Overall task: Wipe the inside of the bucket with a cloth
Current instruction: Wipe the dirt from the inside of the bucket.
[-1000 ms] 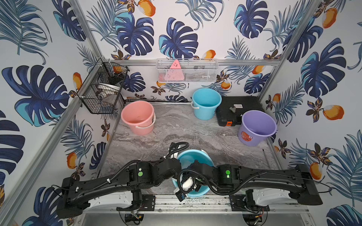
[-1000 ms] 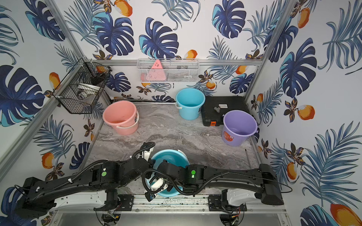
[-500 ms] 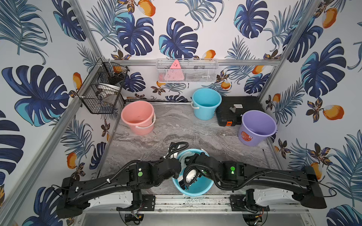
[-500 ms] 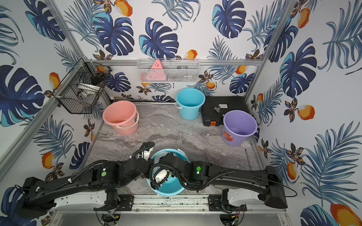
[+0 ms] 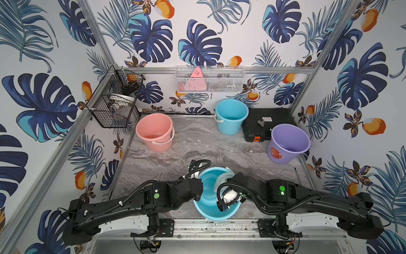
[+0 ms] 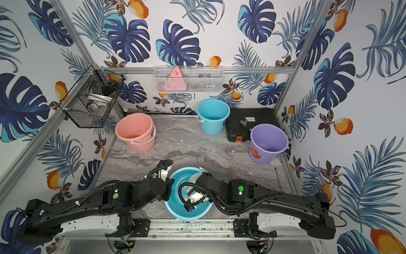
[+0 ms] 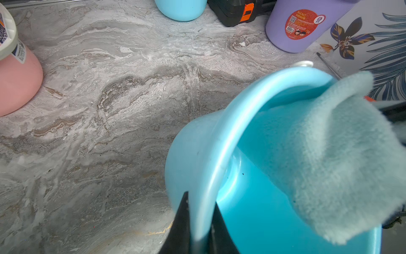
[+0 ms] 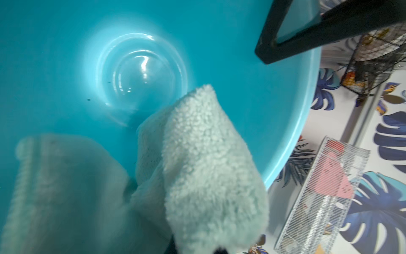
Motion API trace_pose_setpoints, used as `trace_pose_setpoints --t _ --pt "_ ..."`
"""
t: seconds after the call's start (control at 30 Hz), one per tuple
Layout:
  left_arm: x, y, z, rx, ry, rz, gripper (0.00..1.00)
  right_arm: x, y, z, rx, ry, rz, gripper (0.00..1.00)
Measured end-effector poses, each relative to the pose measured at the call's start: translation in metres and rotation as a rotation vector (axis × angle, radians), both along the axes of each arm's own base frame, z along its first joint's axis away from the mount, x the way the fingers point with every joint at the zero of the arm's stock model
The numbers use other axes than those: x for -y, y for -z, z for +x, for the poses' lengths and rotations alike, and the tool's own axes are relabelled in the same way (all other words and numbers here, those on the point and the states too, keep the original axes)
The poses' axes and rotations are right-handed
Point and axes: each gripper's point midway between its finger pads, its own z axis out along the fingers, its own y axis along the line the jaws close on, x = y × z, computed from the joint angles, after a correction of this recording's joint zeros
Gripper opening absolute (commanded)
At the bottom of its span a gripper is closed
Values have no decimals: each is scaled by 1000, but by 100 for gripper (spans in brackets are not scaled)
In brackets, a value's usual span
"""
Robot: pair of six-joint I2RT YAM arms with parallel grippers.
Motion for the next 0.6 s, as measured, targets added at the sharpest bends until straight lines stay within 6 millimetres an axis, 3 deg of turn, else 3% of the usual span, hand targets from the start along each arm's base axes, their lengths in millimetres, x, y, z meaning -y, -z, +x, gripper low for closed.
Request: trace_pose_setpoints --t 0.27,0.43,0.6 --pt "0 1 0 -2 1 5 0 25 27 -53 -368 19 -40 0" --pt "0 3 -1 -6 3 10 0 14 43 -83 -566 8 4 0" --pt "-1 6 -2 -11 5 20 0 -19 55 -99 -694 -32 76 0"
